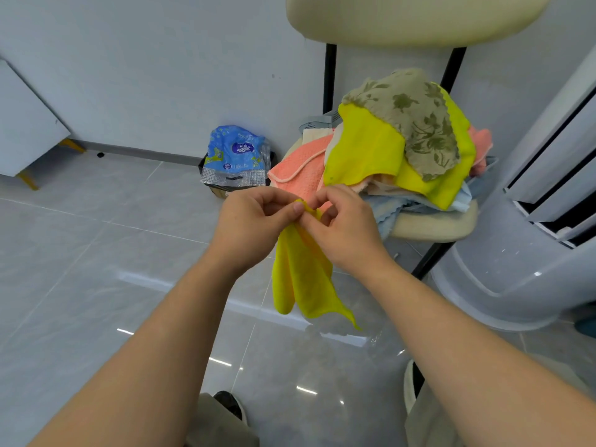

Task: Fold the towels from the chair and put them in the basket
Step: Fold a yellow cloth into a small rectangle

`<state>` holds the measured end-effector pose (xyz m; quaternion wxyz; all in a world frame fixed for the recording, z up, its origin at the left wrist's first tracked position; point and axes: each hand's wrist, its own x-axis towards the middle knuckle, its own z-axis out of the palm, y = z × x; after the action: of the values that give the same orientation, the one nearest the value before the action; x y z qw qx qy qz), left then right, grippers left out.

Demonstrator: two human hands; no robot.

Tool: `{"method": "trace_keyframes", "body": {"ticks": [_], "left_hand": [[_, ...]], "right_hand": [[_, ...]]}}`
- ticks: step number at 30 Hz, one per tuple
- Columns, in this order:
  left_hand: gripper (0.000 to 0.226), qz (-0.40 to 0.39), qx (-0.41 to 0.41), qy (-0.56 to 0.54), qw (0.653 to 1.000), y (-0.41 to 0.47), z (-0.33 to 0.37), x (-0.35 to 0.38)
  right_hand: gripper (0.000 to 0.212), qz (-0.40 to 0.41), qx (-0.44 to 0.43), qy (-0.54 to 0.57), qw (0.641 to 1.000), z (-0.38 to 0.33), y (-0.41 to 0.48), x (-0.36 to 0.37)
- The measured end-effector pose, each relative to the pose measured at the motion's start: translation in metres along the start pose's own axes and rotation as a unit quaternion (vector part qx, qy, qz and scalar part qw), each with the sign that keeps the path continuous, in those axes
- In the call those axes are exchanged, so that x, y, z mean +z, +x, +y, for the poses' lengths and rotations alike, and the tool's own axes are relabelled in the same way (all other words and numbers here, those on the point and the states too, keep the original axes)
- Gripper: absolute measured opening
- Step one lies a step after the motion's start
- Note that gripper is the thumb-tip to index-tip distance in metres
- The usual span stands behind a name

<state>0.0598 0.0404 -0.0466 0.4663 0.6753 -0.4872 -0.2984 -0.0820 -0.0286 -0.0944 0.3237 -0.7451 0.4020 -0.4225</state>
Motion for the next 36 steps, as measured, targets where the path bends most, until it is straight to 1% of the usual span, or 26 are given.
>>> {"method": "trace_keyframes", "body": {"ticks": [3,5,7,9,11,13,15,17,20,23,24,25,27,29,31,32,33,35,36], "left_hand": [[0.006,0.001,0.025,0.065,0.998,0.001,-0.001,0.001],[0.004,0.0,0.043,0.102,0.994,0.002,-0.001,0.0],[0.006,0.008,0.054,0.124,0.991,0.004,-0.001,-0.001],[0.009,0.018,0.059,0.126,0.99,0.005,0.0,-0.003],[0.013,0.024,0.066,0.117,0.991,0.006,0.0,-0.006],[0.014,0.042,0.072,0.109,0.991,0.007,0.0,-0.01],[0.012,0.068,0.071,0.101,0.99,0.008,-0.001,-0.016],[0.013,0.097,0.069,0.104,0.987,0.009,-0.004,-0.025],[0.013,0.139,0.065,0.134,0.979,0.009,-0.009,-0.04],[0.01,0.17,0.054,0.183,0.967,0.009,-0.015,-0.055],[0.009,0.178,0.048,0.202,0.962,0.01,-0.018,-0.059],[0.01,0.186,0.042,0.217,0.957,0.01,-0.021,-0.064],[0.013,0.198,0.022,0.234,0.952,0.011,-0.026,-0.07],[0.014,0.2,0.008,0.24,0.95,0.012,-0.028,-0.071],[0.014,0.196,0.005,0.242,0.95,0.013,-0.029,-0.069],[0.014,0.196,0.001,0.242,0.95,0.013,-0.029,-0.068],[0.014,0.198,-0.007,0.241,0.95,0.014,-0.03,-0.067],[0.014,0.198,-0.028,0.234,0.951,0.016,-0.032,-0.068],[0.013,0.196,-0.037,0.225,0.954,0.018,-0.034,-0.068]], "right_hand": [[0.022,-0.015,-0.013,-0.002,1.0,0.005,0.0,-0.002],[0.024,-0.035,-0.036,-0.028,0.998,0.006,0.002,-0.006],[0.025,-0.075,-0.041,-0.083,0.993,0.005,0.006,-0.012],[0.023,-0.147,-0.009,-0.127,0.981,0.002,0.008,-0.02],[0.02,-0.224,0.026,-0.183,0.957,-0.001,0.007,-0.026],[0.022,-0.289,0.044,-0.277,0.915,-0.003,0.006,-0.028],[0.033,-0.337,0.06,-0.333,0.879,-0.006,0.004,-0.031],[0.037,-0.362,0.067,-0.352,0.86,-0.009,0.004,-0.033],[0.038,-0.359,0.048,-0.348,0.865,-0.013,0.003,-0.035],[0.034,-0.348,-0.002,-0.337,0.875,-0.017,0.003,-0.035],[0.029,-0.342,-0.016,-0.323,0.882,-0.018,0.003,-0.035],[0.029,-0.331,-0.028,-0.304,0.893,-0.02,0.004,-0.036],[0.035,-0.277,-0.067,-0.283,0.916,-0.024,0.004,-0.037],[0.036,-0.197,-0.104,-0.332,0.917,-0.029,0.004,-0.036],[0.037,-0.145,-0.09,-0.369,0.914,-0.035,0.006,-0.034],[0.038,-0.145,-0.074,-0.37,0.915,-0.037,0.008,-0.035],[0.038,-0.167,-0.064,-0.362,0.915,-0.038,0.009,-0.036],[0.043,-0.26,-0.053,-0.339,0.903,-0.041,0.012,-0.042],[0.048,-0.288,-0.043,-0.332,0.897,-0.043,0.012,-0.045]]}}
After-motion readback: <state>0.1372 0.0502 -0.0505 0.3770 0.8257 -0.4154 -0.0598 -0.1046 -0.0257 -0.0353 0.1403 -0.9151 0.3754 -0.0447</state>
